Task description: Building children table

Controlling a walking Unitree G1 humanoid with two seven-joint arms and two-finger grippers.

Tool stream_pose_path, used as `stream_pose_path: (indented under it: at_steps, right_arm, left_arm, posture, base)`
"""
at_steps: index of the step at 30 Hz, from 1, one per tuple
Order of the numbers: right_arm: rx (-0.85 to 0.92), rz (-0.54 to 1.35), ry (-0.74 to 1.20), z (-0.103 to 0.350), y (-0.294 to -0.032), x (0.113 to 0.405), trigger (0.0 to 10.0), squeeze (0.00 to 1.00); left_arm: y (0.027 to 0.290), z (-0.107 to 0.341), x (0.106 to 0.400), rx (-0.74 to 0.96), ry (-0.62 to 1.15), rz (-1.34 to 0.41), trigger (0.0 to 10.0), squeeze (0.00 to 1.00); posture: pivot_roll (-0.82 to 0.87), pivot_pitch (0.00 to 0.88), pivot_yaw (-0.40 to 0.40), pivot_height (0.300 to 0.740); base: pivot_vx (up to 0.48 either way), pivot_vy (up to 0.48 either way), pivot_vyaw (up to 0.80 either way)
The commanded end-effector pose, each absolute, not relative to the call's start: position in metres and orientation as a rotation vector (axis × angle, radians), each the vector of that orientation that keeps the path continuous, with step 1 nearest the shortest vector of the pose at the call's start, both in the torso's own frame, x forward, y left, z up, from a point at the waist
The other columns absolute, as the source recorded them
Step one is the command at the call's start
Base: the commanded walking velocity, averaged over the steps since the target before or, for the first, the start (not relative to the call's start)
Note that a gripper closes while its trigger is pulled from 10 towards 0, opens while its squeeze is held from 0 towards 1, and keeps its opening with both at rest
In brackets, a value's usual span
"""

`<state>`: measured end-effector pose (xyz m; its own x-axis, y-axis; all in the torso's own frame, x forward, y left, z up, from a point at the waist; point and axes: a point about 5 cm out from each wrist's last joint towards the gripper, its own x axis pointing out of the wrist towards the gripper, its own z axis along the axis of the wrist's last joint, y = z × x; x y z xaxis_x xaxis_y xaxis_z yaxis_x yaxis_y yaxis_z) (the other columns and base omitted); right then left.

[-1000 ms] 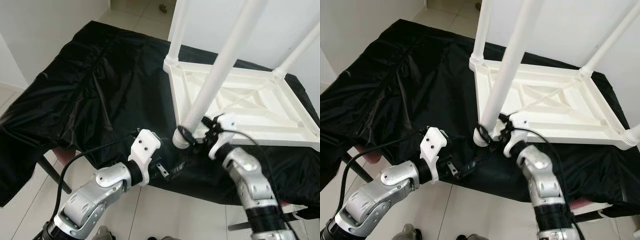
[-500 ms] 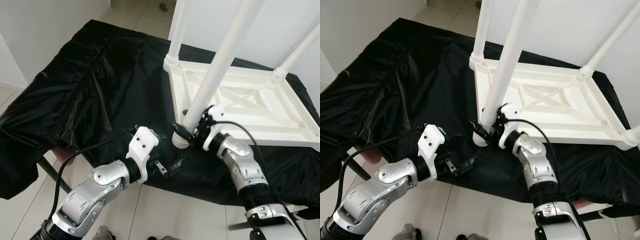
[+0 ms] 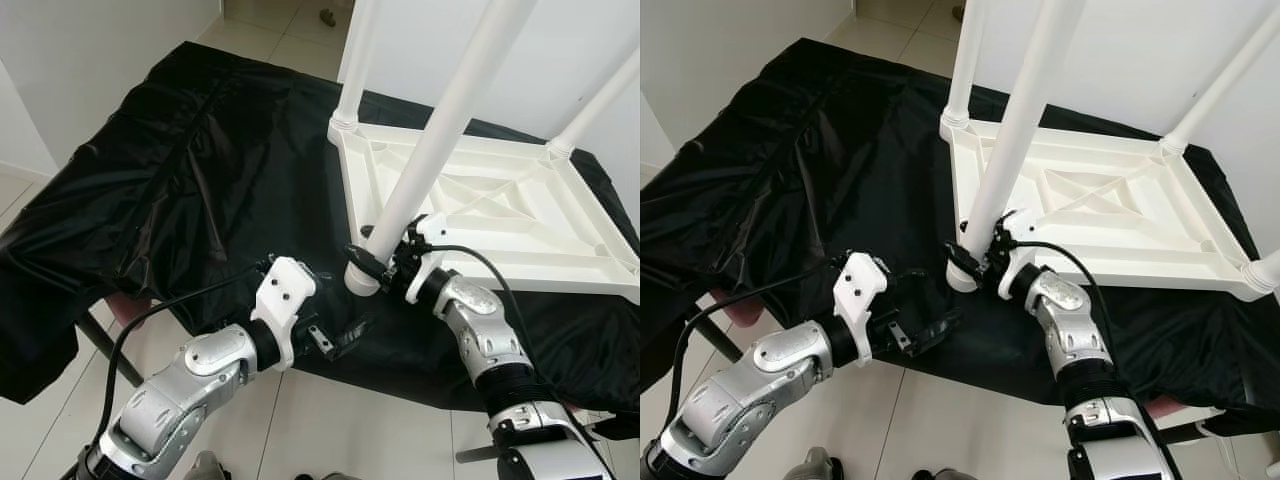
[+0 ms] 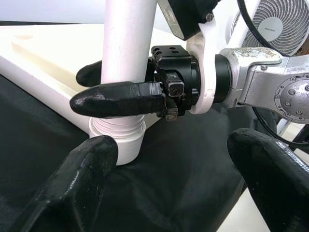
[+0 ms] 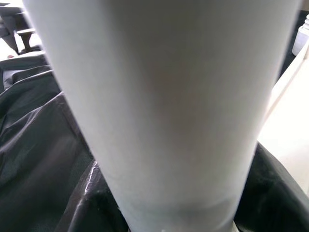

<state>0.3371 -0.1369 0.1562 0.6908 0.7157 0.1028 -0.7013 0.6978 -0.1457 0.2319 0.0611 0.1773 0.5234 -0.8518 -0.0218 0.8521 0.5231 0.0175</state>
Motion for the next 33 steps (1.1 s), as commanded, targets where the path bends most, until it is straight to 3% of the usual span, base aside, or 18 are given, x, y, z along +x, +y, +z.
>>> stream_pose_path:
  at_steps: [1, 17, 22, 30, 31, 32, 33]
  right_arm:
    - [-0.075, 0.754, -0.113, 0.146, -0.143, 0.334, 10.0, 0.00]
    - [-0.027, 0.247, -0.054, 0.138, -0.138, 0.322, 10.0, 0.00]
    - [0.010, 0.034, -0.056, 0.137, -0.126, 0.309, 10.0, 0.00]
    - [0.043, 0.002, 0.000, 0.135, -0.117, 0.304, 10.0, 0.00]
    - [0.043, 0.019, -0.007, 0.136, -0.117, 0.303, 10.0, 0.09]
    - [0.043, 0.019, -0.007, 0.136, -0.117, 0.303, 10.0, 0.09]
    - [0.055, 0.037, -0.011, 0.137, -0.116, 0.303, 10.0, 0.97]
  left_arm:
    - [0.056, 0.175, 0.226, 0.018, 0.029, -1.113, 10.0, 0.00]
    - [0.052, 0.174, 0.224, 0.011, 0.036, -1.141, 10.0, 0.00]
    - [0.051, 0.174, 0.224, 0.014, 0.037, -1.150, 10.0, 0.00]
    - [0.049, 0.174, 0.223, 0.012, 0.038, -1.161, 10.0, 0.00]
    - [0.049, 0.174, 0.224, 0.015, 0.037, -1.162, 10.0, 0.00]
    - [0.049, 0.174, 0.224, 0.015, 0.037, -1.162, 10.0, 0.00]
    - [0.049, 0.174, 0.224, 0.017, 0.035, -1.162, 10.0, 0.00]
  posture:
    - [0.14, 0.137, -0.162, 0.740]
    - [0.13, 0.132, -0.158, 0.740]
    - [0.13, 0.125, -0.161, 0.740]
    - [0.13, 0.119, -0.160, 0.740]
    - [0.13, 0.109, -0.159, 0.740]
    - [0.13, 0.109, -0.159, 0.740]
    - [0.13, 0.109, -0.159, 0.740]
  base:
    - [0.000, 0.000, 0.00]
    - [0.000, 0.000, 0.00]
    - [0.000, 0.000, 0.00]
    - [0.000, 0.000, 0.00]
    - [0.000, 0.000, 0.00]
    - [0.000, 0.000, 0.00]
    - [0.000, 0.000, 0.00]
